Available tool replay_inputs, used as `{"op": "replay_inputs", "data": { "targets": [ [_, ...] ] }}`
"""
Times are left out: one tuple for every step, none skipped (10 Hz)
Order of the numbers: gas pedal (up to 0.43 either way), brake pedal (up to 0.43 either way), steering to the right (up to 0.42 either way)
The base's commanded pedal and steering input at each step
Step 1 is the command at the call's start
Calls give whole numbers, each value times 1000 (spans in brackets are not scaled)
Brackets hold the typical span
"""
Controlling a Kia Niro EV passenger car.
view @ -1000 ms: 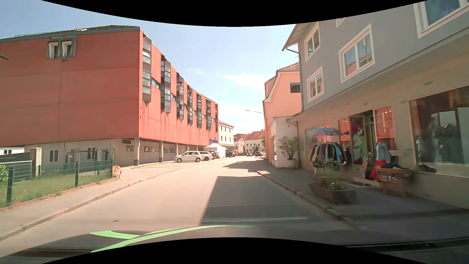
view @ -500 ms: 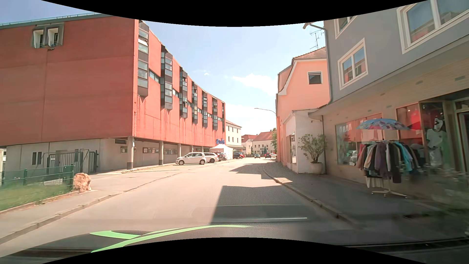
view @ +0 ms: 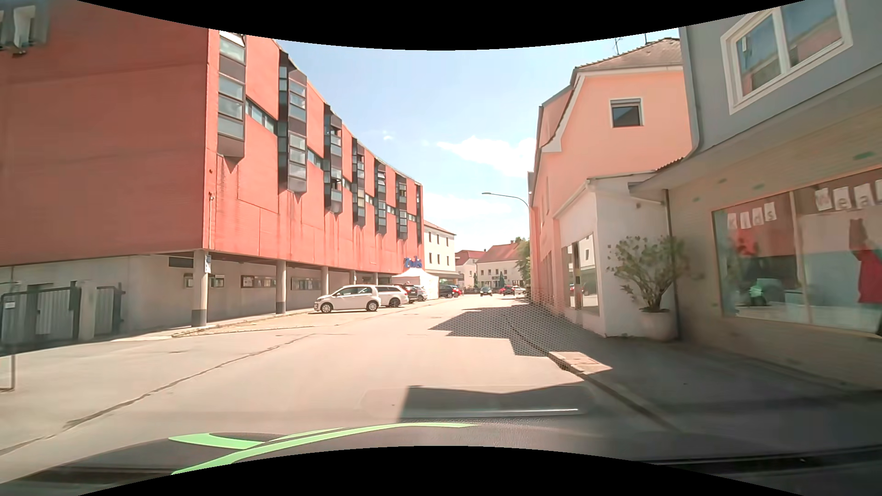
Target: Follow the waypoints while adhering to traffic rules and regulations
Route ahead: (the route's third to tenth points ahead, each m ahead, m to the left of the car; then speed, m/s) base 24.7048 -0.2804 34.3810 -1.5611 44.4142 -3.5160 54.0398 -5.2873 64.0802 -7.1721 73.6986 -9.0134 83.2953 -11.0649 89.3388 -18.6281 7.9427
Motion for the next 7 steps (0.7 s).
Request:
{"op": "replay_inputs", "data": {
  "targets": [
    [280,0,5],
    [280,0,10],
    [280,0,18],
    [268,0,24],
    [260,0,29],
    [248,0,30],
    [240,0,30]
  ]
}}
